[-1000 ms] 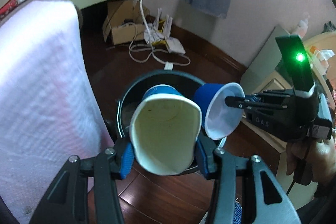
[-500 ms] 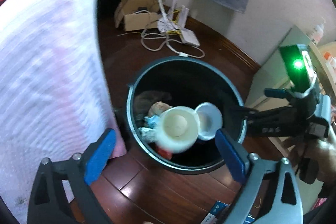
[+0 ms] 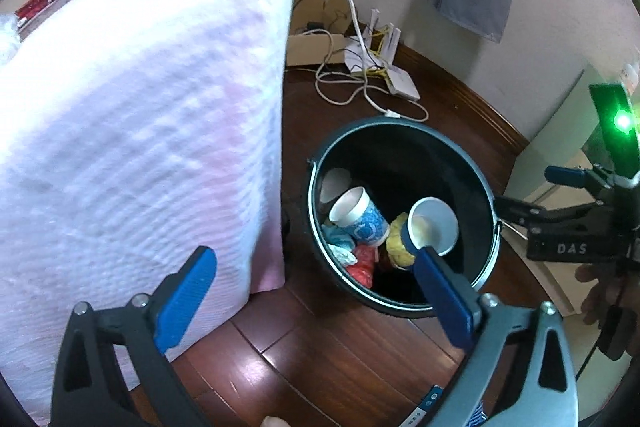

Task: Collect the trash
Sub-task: 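Move both tools back over the bed toward the carton and plastic wrap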

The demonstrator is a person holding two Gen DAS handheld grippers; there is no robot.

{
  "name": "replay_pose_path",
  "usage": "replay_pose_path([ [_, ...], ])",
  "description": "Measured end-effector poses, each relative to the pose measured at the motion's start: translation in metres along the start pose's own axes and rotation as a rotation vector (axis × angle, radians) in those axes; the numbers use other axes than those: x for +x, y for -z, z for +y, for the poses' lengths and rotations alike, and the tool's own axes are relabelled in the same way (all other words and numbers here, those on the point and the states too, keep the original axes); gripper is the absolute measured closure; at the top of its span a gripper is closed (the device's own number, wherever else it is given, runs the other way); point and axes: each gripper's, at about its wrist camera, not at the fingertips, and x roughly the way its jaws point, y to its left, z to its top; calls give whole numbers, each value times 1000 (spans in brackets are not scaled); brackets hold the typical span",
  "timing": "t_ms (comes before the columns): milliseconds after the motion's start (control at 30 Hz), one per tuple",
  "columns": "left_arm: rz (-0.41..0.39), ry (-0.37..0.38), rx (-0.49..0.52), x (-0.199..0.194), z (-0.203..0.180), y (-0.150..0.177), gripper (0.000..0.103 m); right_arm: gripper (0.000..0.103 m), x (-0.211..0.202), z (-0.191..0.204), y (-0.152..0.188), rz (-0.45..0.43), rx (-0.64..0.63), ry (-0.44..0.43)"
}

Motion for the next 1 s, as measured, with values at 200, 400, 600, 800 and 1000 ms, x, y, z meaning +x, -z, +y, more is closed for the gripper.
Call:
replay_pose_path([
  [200,-12,-14,1,-13,5,4,3,0,-25,6,-1,-46,-17,-7],
  [400,-47,-27,-7,-37,10,5,3,0,-49,14,-5,-87,-26,-23],
  [600,-92,-48,-26,-67,23,3,3,0,-79,29,-8,-142,-37,-51],
  [800,-155,-76,-57,-105,42,3,3,0,-111,48,-13,-213,-48,-84],
  [1000,-224,-117,-115,-140,68,1,3,0,-141,80,-26,-287,-78,-129],
])
